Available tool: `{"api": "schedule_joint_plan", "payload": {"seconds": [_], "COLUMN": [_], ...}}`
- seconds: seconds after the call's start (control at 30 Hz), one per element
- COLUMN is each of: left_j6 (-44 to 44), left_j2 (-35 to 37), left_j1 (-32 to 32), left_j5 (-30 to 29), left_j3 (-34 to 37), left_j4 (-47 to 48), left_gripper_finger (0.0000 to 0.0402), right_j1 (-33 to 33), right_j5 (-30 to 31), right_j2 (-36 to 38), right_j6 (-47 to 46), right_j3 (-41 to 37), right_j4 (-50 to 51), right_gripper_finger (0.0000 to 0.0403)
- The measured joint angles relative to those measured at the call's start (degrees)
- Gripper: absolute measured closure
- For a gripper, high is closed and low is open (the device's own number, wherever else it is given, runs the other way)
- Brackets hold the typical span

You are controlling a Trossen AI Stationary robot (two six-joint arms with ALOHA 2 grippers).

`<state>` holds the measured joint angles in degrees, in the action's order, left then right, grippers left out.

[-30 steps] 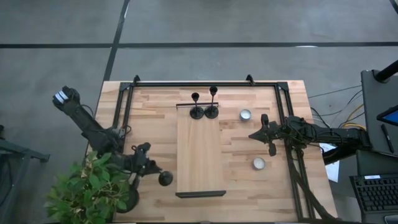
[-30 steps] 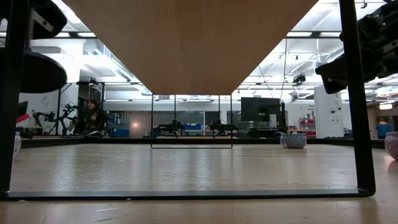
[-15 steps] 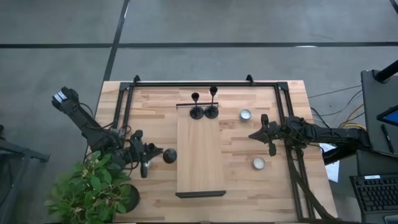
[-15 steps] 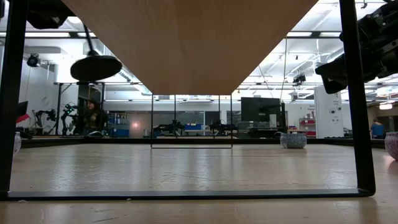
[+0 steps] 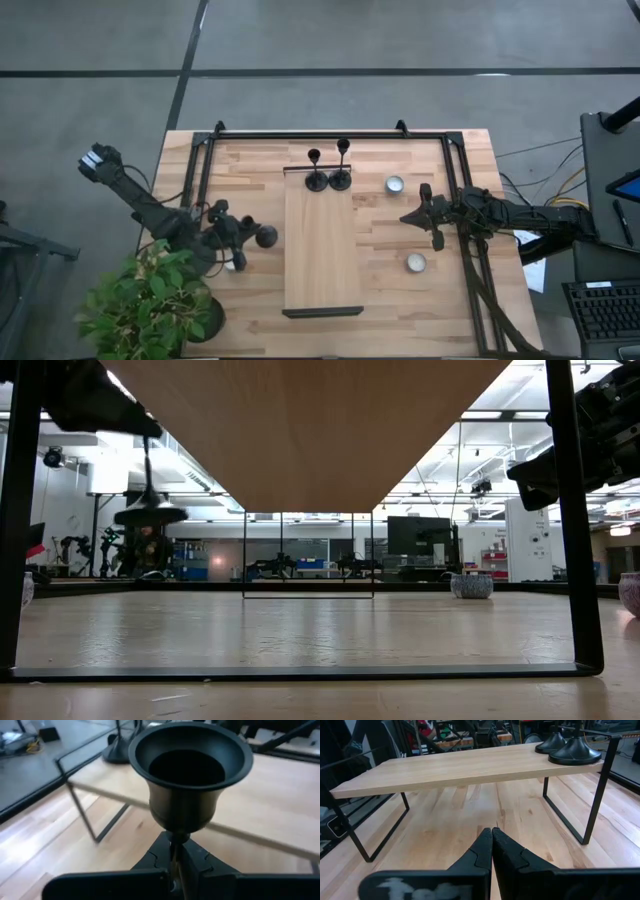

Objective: Pick & Place candle stick holders
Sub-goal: Put the black candle holder on the shelf aligned with the other black candle holders

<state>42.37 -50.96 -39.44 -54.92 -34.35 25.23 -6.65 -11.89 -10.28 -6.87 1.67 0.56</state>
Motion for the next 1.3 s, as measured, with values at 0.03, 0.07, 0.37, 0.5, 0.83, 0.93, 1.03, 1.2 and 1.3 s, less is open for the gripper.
{"api": "schedule_joint_plan", "payload": {"seconds": [0.03, 0.07, 0.37, 0.5, 0.83, 0.93, 1.03, 1.2, 1.3], "left_j6": [0.97, 1.22, 0.99, -0.78, -6.58, -9.46, -12.14, -15.36, -16.74], "left_j2": [0.00, 0.02, 0.73, 1.41, 2.60, 2.60, 2.60, 2.60, 2.58], "left_j1": [0.00, 0.00, 4.30, 7.58, 13.03, 14.16, 15.32, 17.33, 18.50], "left_j5": [-0.02, -0.02, -0.16, 0.06, 2.95, 3.02, 3.21, 3.26, 3.30], "left_j3": [0.06, 0.31, 0.83, 0.83, -1.37, -3.31, -5.30, -7.07, -7.90], "left_j4": [1.19, 1.69, 1.85, 1.86, 1.83, 1.82, 1.74, 1.79, 1.86], "left_gripper_finger": [0.0392, 0.0393, 0.0394, 0.0394, 0.0393, 0.0393, 0.0393, 0.0393, 0.0393], "right_j1": [-0.01, -0.01, 0.00, 0.00, 0.01, 0.00, 0.01, -0.01, 0.00], "right_j5": [0.02, 0.02, 0.02, 0.00, 0.02, 0.02, 0.00, 0.02, 0.00], "right_j2": [0.00, 0.00, 0.00, 0.00, 0.00, 0.00, 0.00, 0.00, 0.00], "right_j6": [0.00, 0.00, 0.00, 0.01, 0.00, 0.00, 0.00, 0.00, 0.00], "right_j3": [0.00, 0.00, 0.00, 0.00, 0.00, 0.00, 0.00, 0.00, 0.00], "right_j4": [0.00, 0.00, 0.00, 0.01, 0.01, 0.02, 0.02, 0.02, 0.01], "right_gripper_finger": [0.0394, 0.0394, 0.0394, 0.0394, 0.0394, 0.0394, 0.0394, 0.0394, 0.0394]}}
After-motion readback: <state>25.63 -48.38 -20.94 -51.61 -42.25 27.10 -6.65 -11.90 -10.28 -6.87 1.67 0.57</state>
